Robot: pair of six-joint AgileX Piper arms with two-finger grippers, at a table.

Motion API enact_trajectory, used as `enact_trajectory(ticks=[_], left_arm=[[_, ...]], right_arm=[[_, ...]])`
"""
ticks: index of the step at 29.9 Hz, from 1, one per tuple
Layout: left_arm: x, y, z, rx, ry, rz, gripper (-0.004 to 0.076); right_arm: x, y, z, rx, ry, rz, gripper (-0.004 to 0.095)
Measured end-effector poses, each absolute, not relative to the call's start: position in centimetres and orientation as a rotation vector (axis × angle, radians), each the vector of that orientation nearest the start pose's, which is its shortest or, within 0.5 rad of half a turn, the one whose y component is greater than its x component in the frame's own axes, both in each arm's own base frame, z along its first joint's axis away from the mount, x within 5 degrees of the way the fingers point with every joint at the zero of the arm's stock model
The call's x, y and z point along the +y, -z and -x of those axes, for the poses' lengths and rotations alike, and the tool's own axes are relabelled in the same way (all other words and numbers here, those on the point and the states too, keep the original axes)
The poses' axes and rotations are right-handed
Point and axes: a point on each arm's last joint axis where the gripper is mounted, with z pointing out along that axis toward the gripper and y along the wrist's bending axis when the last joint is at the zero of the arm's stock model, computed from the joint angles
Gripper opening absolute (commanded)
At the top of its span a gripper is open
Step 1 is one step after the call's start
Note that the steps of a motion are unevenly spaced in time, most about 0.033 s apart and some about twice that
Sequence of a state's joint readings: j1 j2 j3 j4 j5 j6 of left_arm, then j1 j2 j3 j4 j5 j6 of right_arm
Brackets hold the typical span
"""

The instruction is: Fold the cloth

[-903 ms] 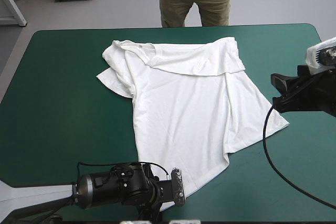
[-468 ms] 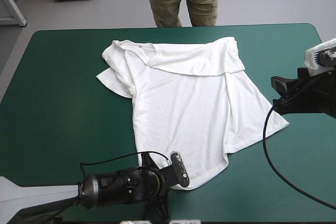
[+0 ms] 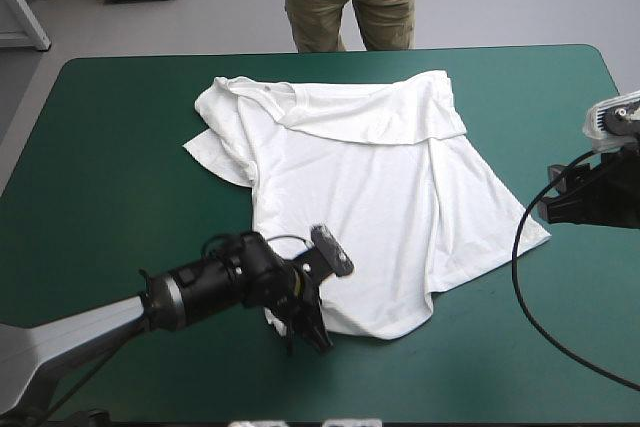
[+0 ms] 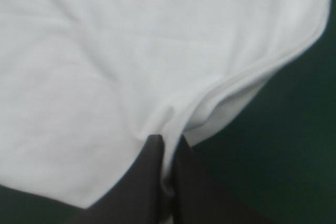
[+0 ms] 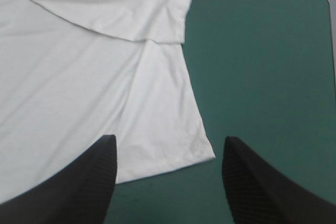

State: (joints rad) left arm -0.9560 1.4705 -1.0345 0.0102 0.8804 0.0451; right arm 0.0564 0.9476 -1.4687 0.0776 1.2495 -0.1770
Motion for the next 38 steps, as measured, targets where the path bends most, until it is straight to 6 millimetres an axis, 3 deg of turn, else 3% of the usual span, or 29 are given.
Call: enact_trajectory(ticks=[3,6,15,20,30,38], left_arm=[[-21.6,-27.8,-19.6,2.497,0.265,-1.253,-0.0003],[-20.2,-29.2,-21.4,2.512,0.286,-1.196,-0.0003],[-20.1,-29.4,-21.5,2.515,0.315,-1.257,-0.0007],[-20.2,-29.1,-21.7,2.516,0.313,-1.262,-0.0009],[-20.3,-29.1,-21.7,2.51,0.325,-1.256,-0.0009],[-20.4,-29.1,-21.8,2.508,0.325,-1.255,-0.0009]], right_arm=[[1.0,-46.2,-14.3,2.28,0.018,0.235,0.0564],[1.0,-43.5,-16.0,2.391,0.022,0.232,0.0564],[1.0,-36.5,-24.4,2.668,0.074,0.249,0.0564],[1.2,-31.3,-29.0,2.825,0.073,0.262,0.0564],[-2.7,-26.9,-32.2,2.894,-0.005,0.042,0.0564],[-2.9,-23.0,-33.7,3.005,-0.049,0.03,0.0563]])
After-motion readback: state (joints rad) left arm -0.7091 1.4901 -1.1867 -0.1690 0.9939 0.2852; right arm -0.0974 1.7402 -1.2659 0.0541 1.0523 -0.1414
